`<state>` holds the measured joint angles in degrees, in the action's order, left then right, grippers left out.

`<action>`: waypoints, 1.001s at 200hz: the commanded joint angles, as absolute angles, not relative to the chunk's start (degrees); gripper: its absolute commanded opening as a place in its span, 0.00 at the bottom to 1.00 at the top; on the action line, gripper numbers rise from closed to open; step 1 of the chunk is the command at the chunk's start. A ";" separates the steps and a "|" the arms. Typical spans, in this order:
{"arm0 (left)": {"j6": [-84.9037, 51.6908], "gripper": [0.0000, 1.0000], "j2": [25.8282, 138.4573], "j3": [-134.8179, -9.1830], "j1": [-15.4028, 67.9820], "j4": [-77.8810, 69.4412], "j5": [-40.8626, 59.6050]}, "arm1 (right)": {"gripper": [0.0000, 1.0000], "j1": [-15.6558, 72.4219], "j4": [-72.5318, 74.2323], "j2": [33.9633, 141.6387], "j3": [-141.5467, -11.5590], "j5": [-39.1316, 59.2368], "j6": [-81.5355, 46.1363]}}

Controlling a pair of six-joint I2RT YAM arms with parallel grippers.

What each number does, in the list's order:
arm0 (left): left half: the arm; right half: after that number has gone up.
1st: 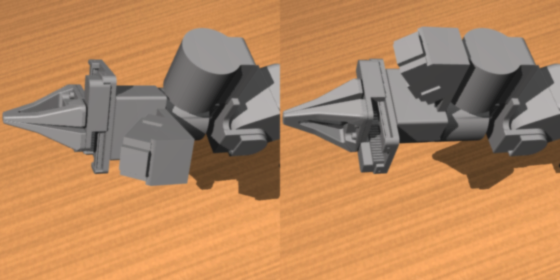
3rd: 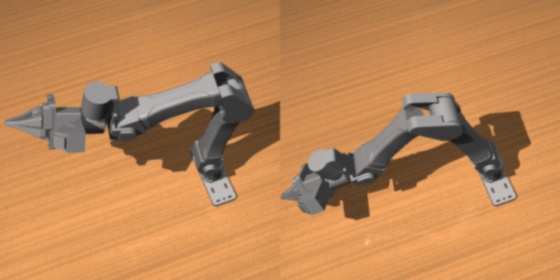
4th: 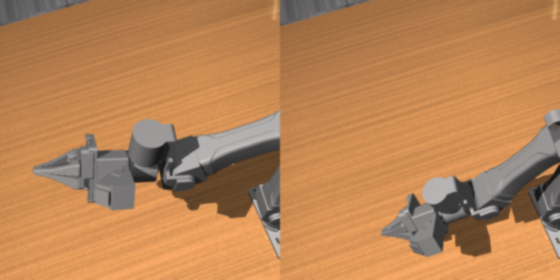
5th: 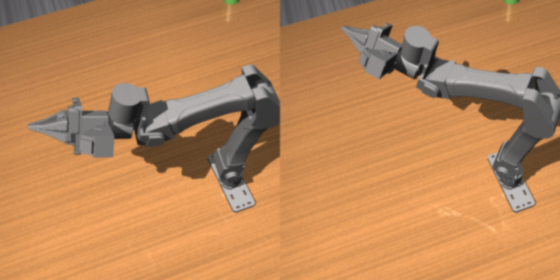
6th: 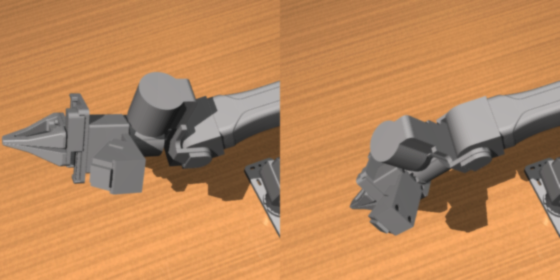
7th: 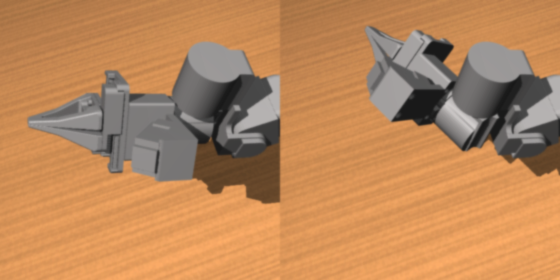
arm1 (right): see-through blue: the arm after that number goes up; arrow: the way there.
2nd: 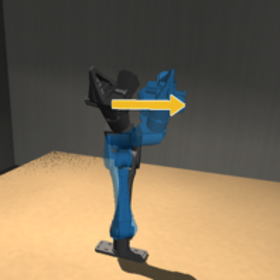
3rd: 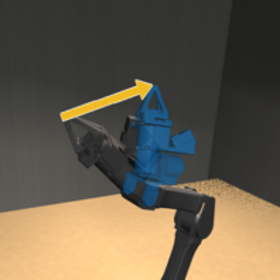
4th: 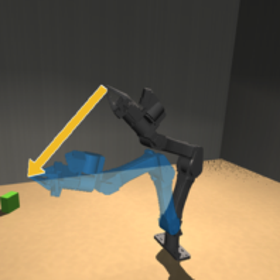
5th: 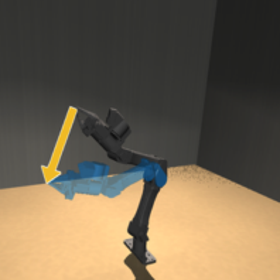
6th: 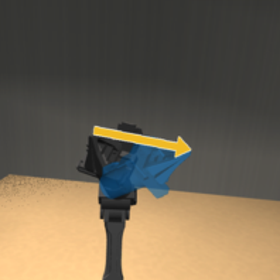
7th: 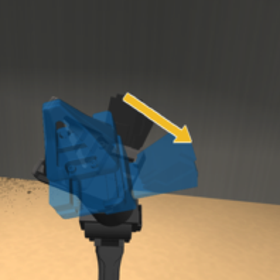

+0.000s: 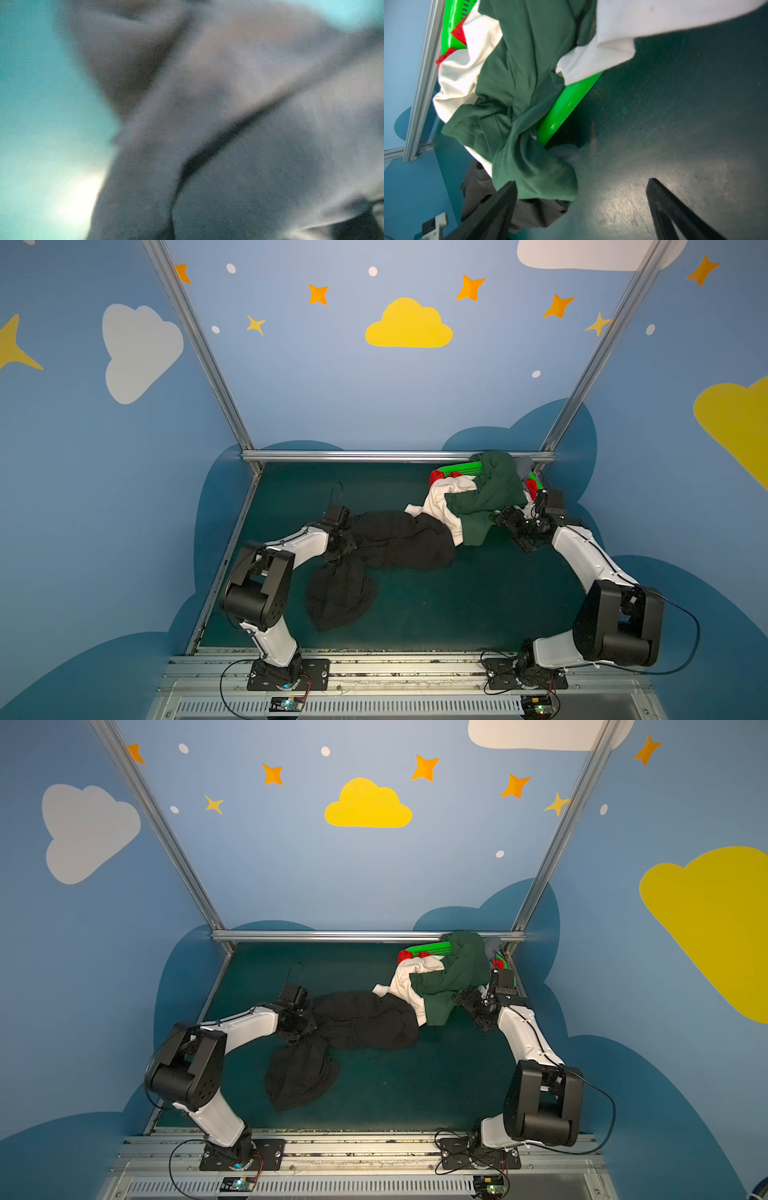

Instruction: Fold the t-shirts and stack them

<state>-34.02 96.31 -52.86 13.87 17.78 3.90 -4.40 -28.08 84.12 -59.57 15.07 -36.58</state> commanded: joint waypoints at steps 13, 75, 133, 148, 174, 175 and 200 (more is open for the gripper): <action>-40.44 0.04 85.90 -47.73 5.34 18.19 -4.08 | 0.95 -2.86 -25.68 87.36 -62.39 14.92 -36.86; -37.36 0.04 79.51 -49.00 2.09 21.52 -8.23 | 0.93 2.63 -24.79 97.34 -69.92 11.91 -37.69; -37.72 0.04 78.45 -47.61 2.12 20.80 -3.77 | 0.50 5.10 -30.29 105.39 -76.84 7.70 -33.65; -37.03 0.04 77.85 -47.69 1.85 21.83 -5.43 | 0.29 4.56 -32.59 104.24 -76.25 5.26 -31.89; -37.14 0.04 76.09 -46.70 0.39 21.15 -7.10 | 0.07 2.34 -36.98 100.32 -74.50 0.97 -28.30; -37.16 0.04 76.06 -46.69 0.37 21.12 -7.11 | 0.07 2.18 -37.17 100.12 -74.47 0.75 -28.13; -37.58 0.04 74.94 -45.90 -1.92 19.77 -9.18 | 0.00 -1.61 -40.85 97.35 -74.36 -6.17 -23.95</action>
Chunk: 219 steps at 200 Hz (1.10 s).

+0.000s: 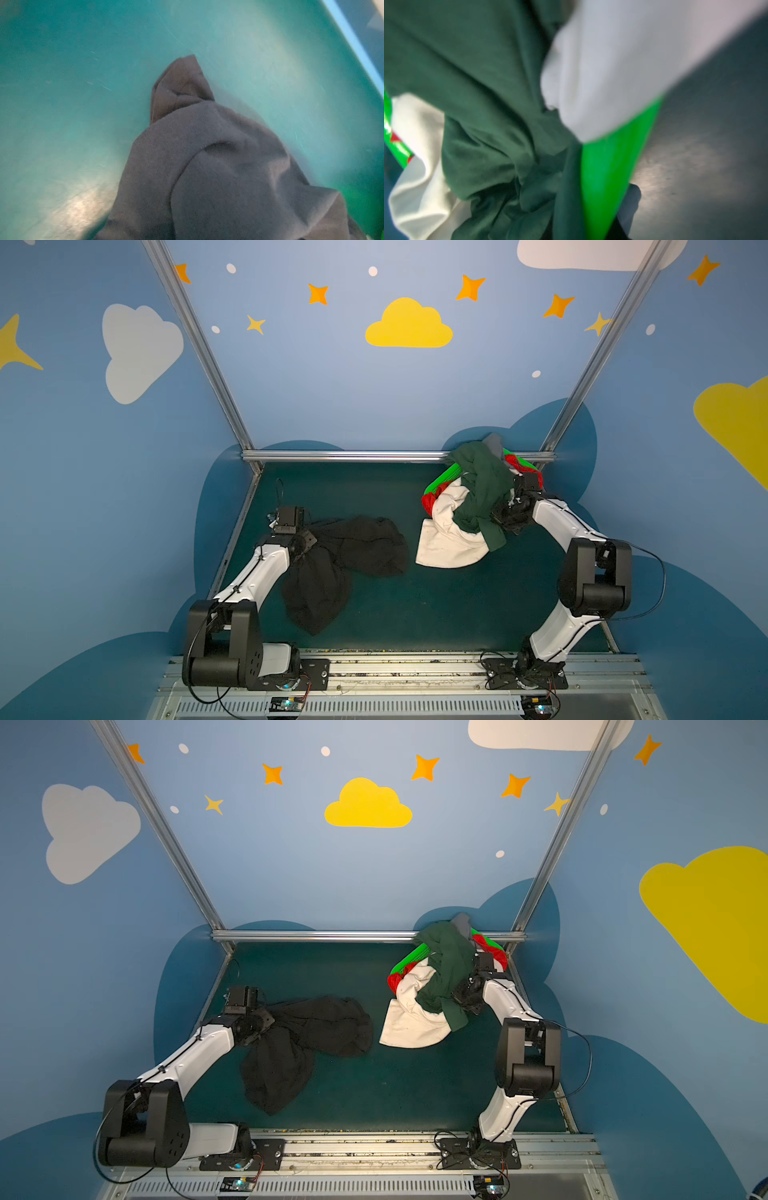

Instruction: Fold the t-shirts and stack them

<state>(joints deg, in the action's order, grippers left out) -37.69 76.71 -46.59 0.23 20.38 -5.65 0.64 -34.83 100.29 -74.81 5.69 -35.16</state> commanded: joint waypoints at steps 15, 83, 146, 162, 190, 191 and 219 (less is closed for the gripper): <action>-37.88 0.04 74.66 -45.75 -3.19 18.89 -8.81 | 0.15 -4.08 -42.73 97.12 -76.18 -4.87 -21.43; -37.61 0.04 75.04 -45.16 -3.13 17.95 -4.54 | 0.80 -0.12 -51.79 98.34 -89.17 -15.22 -17.10; -37.36 0.04 71.92 -42.39 -1.35 16.08 -2.12 | 0.85 13.06 -44.34 96.36 -86.86 -1.19 -24.41; -37.36 0.04 71.98 -42.21 -0.40 15.76 -1.78 | 0.86 15.49 -44.95 101.24 -90.67 -1.19 -24.97; -37.22 0.04 72.64 -42.35 1.27 15.47 -1.58 | 0.88 17.51 -45.86 110.03 -97.52 1.22 -25.65; -37.25 0.04 72.66 -42.36 1.34 15.47 -1.58 | 0.88 17.59 -45.91 110.30 -97.85 1.23 -25.62; -37.40 0.04 73.59 -42.30 2.74 15.12 -1.41 | 0.88 19.69 -48.19 117.54 -105.44 0.95 -24.67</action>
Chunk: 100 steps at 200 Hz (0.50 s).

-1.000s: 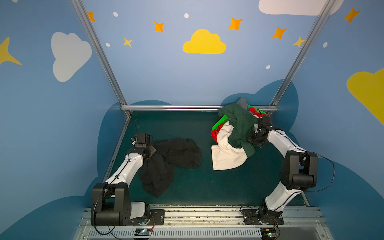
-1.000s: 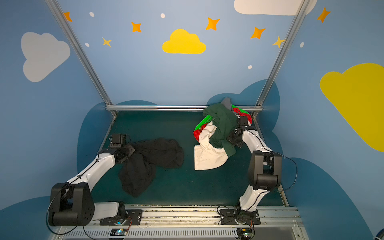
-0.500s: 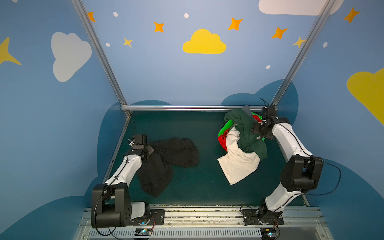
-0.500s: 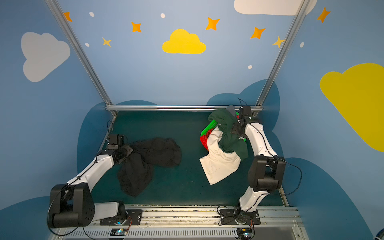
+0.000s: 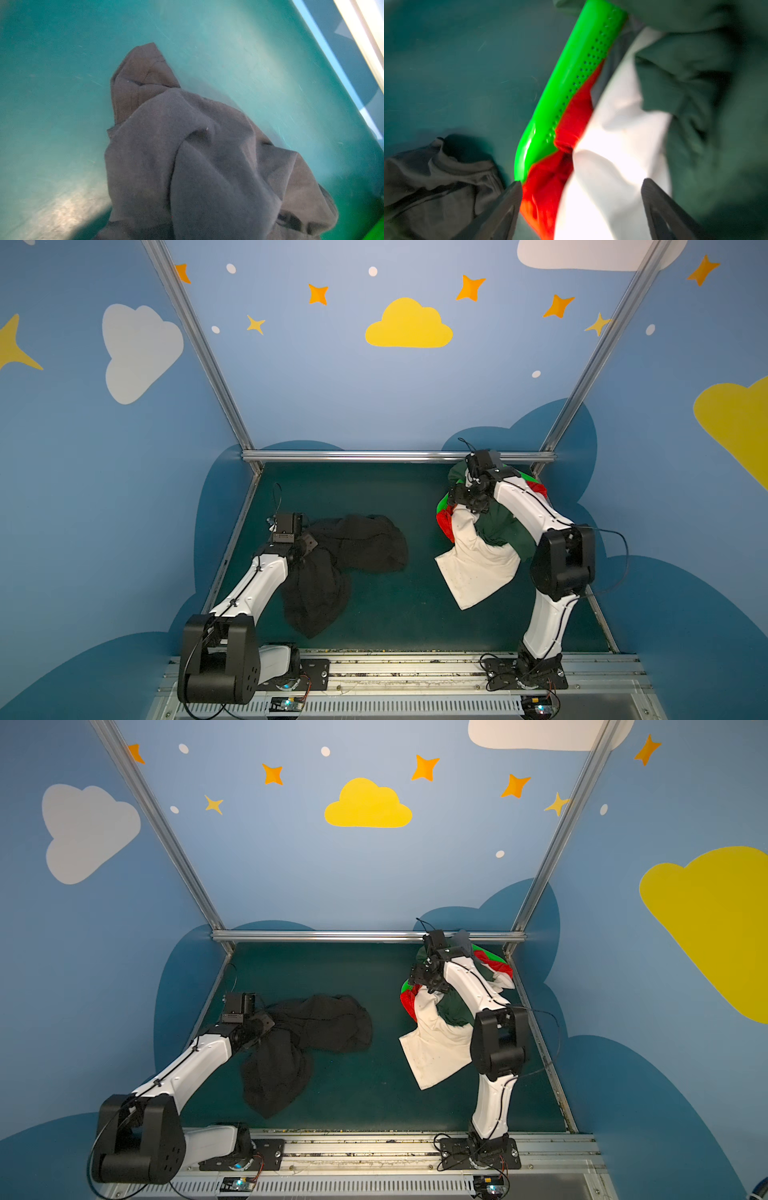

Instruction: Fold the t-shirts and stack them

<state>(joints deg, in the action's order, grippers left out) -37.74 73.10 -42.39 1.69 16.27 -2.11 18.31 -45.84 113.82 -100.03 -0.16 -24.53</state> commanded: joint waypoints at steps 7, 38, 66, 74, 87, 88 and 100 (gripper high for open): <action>-37.43 0.04 73.68 -42.30 3.03 15.04 -1.49 | 0.88 20.10 -48.49 119.09 -107.18 0.97 -24.52; -37.28 0.04 74.16 -42.50 3.69 14.87 -1.41 | 0.87 21.33 -50.50 123.59 -112.14 -0.19 -24.18; -37.00 0.04 74.35 -42.52 4.03 14.61 -1.52 | 0.85 21.87 -52.59 126.79 -114.95 -2.46 -22.90; -37.01 0.04 74.44 -42.51 3.91 14.55 -1.58 | 0.84 21.87 -53.45 127.74 -115.60 -2.92 -22.31; -37.00 0.04 74.66 -42.39 4.02 14.35 -1.48 | 0.75 21.96 -54.38 128.82 -116.23 -3.63 -21.13; -37.00 0.04 74.64 -42.37 3.99 14.34 -1.44 | 0.74 21.97 -54.48 128.92 -116.25 -3.66 -21.07; -37.00 0.04 74.71 -42.43 4.04 14.24 -1.22 | 0.71 21.97 -55.09 129.39 -116.28 -4.08 -20.12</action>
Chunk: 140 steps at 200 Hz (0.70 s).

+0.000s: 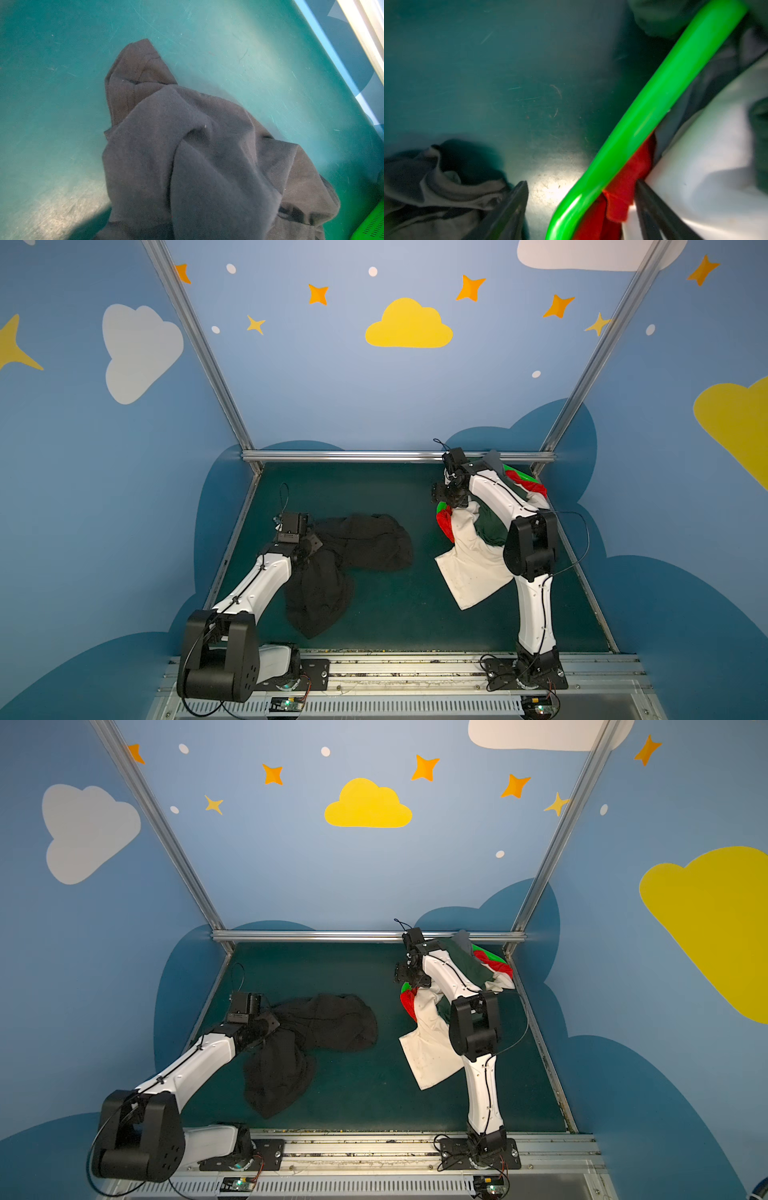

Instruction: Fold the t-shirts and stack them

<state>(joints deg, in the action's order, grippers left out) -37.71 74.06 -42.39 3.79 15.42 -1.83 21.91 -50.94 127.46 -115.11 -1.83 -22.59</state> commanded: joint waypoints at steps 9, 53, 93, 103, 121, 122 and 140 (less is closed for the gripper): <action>-36.84 0.06 74.79 -42.51 4.04 14.15 -0.76 | 0.64 21.97 -55.18 129.23 -115.87 -3.37 -18.38; -37.13 0.07 74.73 -42.23 4.49 13.28 -0.13 | 0.22 22.14 -57.63 125.18 -110.82 -7.61 -12.80; -37.79 0.09 75.49 -42.01 5.18 12.20 0.87 | 0.22 22.03 -59.12 119.87 -101.72 -13.37 -8.74; -37.75 0.09 75.76 -42.19 5.44 12.05 1.03 | 0.23 21.23 -59.35 119.25 -100.22 -14.48 -8.81; -37.87 0.09 76.12 -42.43 6.01 11.87 1.16 | 0.24 19.56 -58.79 118.82 -99.05 -14.53 -8.84; -37.83 0.09 76.16 -42.44 6.04 11.87 1.11 | 0.24 19.49 -58.79 118.87 -99.14 -14.56 -8.82; -37.86 0.09 76.66 -42.90 6.73 12.18 1.20 | 0.25 17.95 -58.85 119.69 -100.60 -16.55 -8.63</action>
<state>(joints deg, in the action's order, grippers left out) -37.80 76.03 -42.39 5.82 12.80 0.40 20.34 -58.13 119.33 -100.57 -13.17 -11.46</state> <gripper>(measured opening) 0.094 0.249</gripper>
